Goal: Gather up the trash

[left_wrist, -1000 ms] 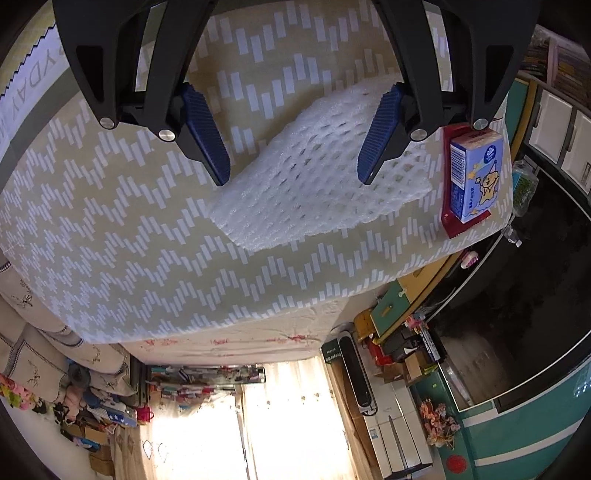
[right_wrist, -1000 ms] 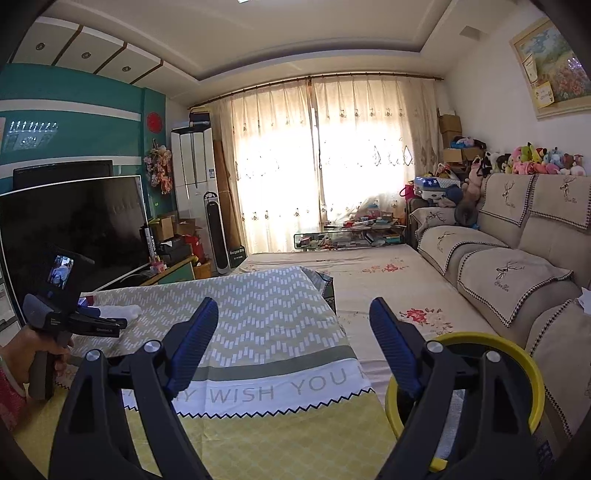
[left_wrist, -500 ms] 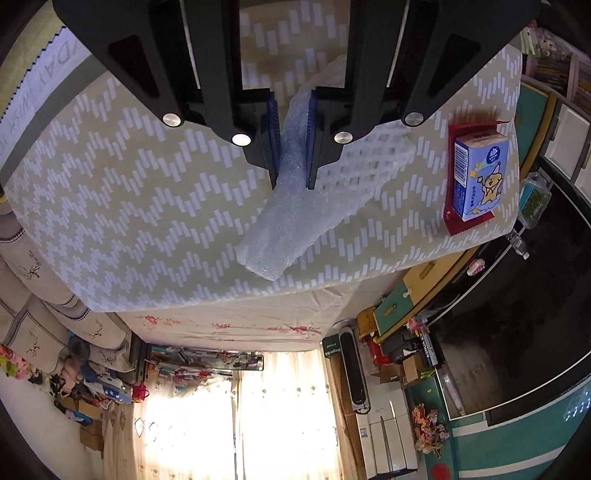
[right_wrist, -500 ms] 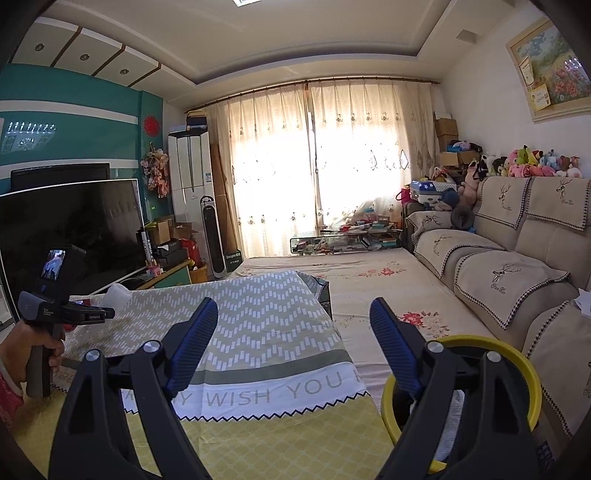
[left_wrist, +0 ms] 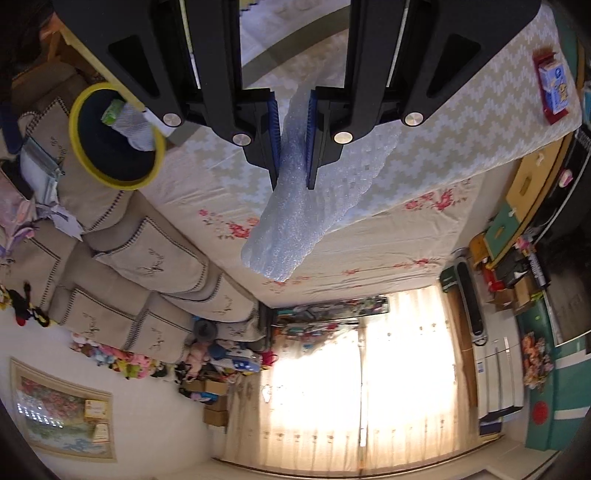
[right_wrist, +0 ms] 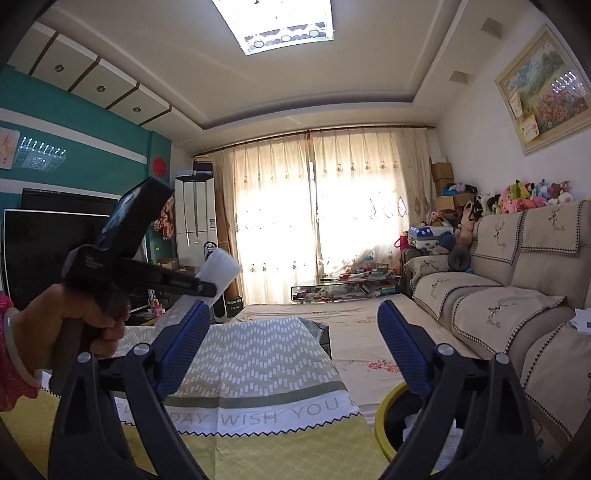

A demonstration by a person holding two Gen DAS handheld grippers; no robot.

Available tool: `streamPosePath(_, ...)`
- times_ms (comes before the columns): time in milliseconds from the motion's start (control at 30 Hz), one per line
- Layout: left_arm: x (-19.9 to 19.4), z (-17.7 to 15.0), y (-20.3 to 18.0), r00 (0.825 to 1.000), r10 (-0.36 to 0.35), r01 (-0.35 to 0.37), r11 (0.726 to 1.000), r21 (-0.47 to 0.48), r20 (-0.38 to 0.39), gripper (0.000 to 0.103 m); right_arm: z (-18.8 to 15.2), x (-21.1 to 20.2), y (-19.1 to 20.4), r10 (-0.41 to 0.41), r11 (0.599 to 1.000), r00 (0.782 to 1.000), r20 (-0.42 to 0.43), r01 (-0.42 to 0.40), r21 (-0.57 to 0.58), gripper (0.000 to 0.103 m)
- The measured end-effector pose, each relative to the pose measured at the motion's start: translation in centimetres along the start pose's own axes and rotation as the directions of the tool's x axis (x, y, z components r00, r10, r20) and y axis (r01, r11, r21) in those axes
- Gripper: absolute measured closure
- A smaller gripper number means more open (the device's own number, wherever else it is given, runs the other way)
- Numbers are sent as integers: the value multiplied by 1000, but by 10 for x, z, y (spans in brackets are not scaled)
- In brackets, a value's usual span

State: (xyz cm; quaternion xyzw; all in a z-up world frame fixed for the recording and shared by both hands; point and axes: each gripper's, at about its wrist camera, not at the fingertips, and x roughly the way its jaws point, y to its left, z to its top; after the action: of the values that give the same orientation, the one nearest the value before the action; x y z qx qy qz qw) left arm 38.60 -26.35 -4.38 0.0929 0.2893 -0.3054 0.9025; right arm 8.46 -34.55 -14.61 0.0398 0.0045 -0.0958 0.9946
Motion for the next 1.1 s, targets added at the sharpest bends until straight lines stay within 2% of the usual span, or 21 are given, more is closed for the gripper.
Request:
streamPosePath(67, 11, 12, -33, 998, -69, 69, 996, 50, -10, 91, -2, -10, -12, -3, 1000, 999, -38, 4, 26, 16)
streamPosePath(167, 31, 25, -95, 985, -168, 171, 978, 119, -35, 91, -1, -28, -29, -29, 999, 999, -36, 30, 25, 16)
streamPosePath(267, 53, 29, -159, 965, -255, 263, 948, 180, -65, 91, 0, -43, -45, -61, 998, 998, -30, 62, 11, 16)
streamPosePath(400, 83, 21, -238, 924, -354, 380, 894, 238, -143, 91, -3, -54, -60, -81, 996, 996, -28, 82, 27, 15)
streamPosePath(567, 137, -5, -309, 873, -381, 464, 844, 271, -306, 90, -9, -55, -77, -101, 993, 994, -43, 104, 53, 15)
streamPosePath(633, 162, -22, -327, 849, -349, 471, 840, 270, -397, 90, -10, -58, -84, -106, 991, 994, -36, 108, 74, 15)
streamPosePath(700, 187, -40, -337, 814, -309, 473, 844, 254, -492, 87, -9, -58, -88, -110, 991, 993, -38, 113, 76, 15)
streamPosePath(733, 196, -45, -338, 798, -298, 471, 851, 232, -524, 77, -8, -58, -90, -111, 990, 993, -38, 113, 78, 15)
streamPosePath(767, 205, -51, -336, 776, -291, 472, 856, 210, -559, 57, -8, -59, -91, -110, 990, 993, -35, 113, 83, 15)
streamPosePath(800, 210, -55, -331, 761, -290, 468, 865, 181, -581, 45, -7, -60, -91, -110, 990, 993, -32, 112, 86, 15)
streamPosePath(900, 207, -50, -314, 757, -335, 463, 881, 98, -561, 41, -4, -64, -93, -105, 990, 994, -17, 106, 91, 15)
streamPosePath(933, 202, -45, -306, 767, -354, 459, 886, 72, -535, 40, -4, -65, -92, -102, 990, 995, -15, 103, 93, 15)
streamPosePath(1033, 170, -30, -266, 835, -389, 428, 903, 15, -390, 34, -4, -67, -89, -92, 991, 996, -15, 93, 99, 15)
streamPosePath(1100, 139, -22, -240, 895, -359, 377, 926, 17, -267, 27, -4, -69, -85, -84, 992, 996, -13, 85, 96, 15)
